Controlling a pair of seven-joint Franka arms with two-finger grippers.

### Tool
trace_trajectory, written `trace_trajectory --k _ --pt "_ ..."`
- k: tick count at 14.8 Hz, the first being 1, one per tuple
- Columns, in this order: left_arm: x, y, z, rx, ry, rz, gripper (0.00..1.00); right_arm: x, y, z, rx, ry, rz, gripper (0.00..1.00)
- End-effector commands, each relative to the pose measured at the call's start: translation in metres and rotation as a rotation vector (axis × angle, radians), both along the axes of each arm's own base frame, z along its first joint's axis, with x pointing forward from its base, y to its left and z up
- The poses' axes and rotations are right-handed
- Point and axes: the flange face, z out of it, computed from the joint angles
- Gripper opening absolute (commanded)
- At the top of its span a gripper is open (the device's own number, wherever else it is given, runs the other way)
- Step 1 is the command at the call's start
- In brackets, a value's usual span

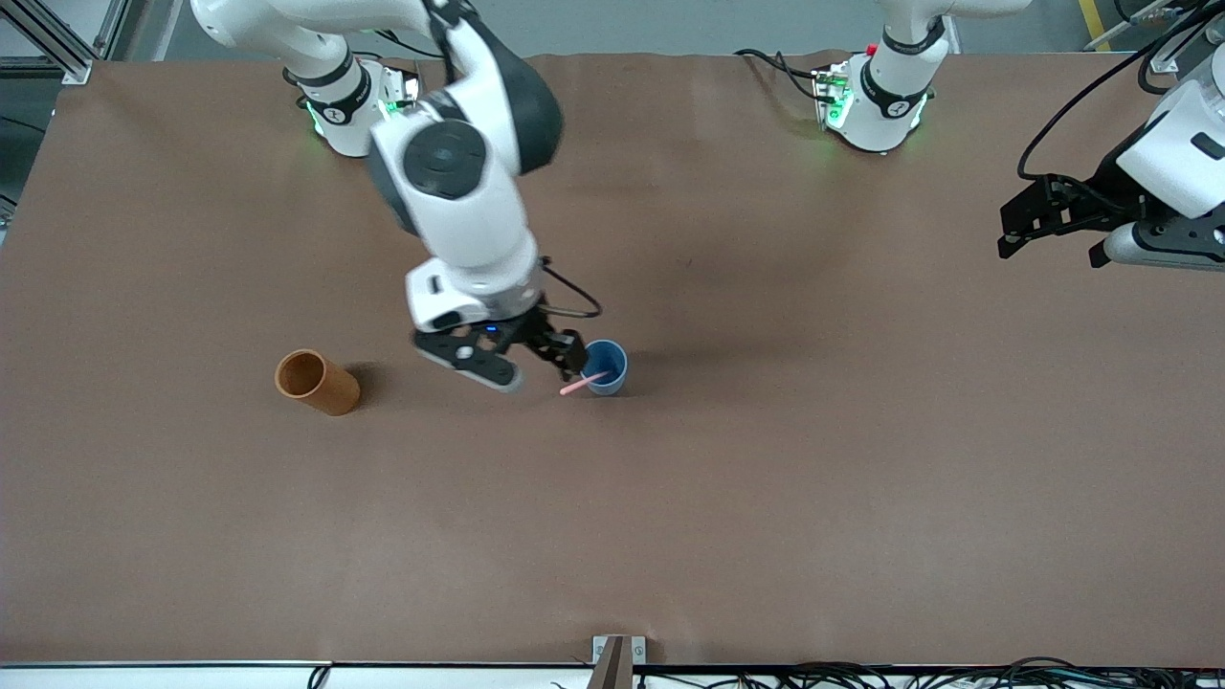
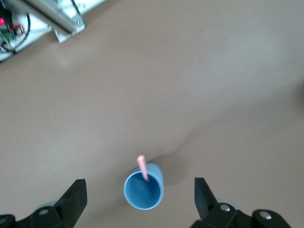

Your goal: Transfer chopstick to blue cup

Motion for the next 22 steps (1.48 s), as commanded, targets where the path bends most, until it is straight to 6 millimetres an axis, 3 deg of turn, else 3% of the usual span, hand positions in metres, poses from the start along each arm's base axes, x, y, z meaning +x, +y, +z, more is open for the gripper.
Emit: trace_trajectory --k 1,6,13,19,22 --pt "-0.002 0.001 0.002 0.007 -0.005 -0.013 1.0 -0.007 -0.051 0.054 0.003 0.011 0.075 1.0" --pt "-0.001 0.002 0.002 0.006 -0.005 -0.011 1.0 -0.021 -0.18 0.124 -0.043 0.11 0.242 1.0" --pt "0.003 -0.001 -0.005 0.001 0.011 0.055 1.0 -0.052 -0.317 0.182 -0.065 0.161 0.289 1.0" --pt "0.003 -0.001 -0.005 0.001 0.011 0.074 1.0 -0.082 -0.403 0.186 -0.107 0.178 0.394 1.0" --pt "0.003 0.004 -0.003 0.003 0.005 0.036 1.0 -0.087 -0.429 0.188 -0.103 0.173 0.401 1.0"
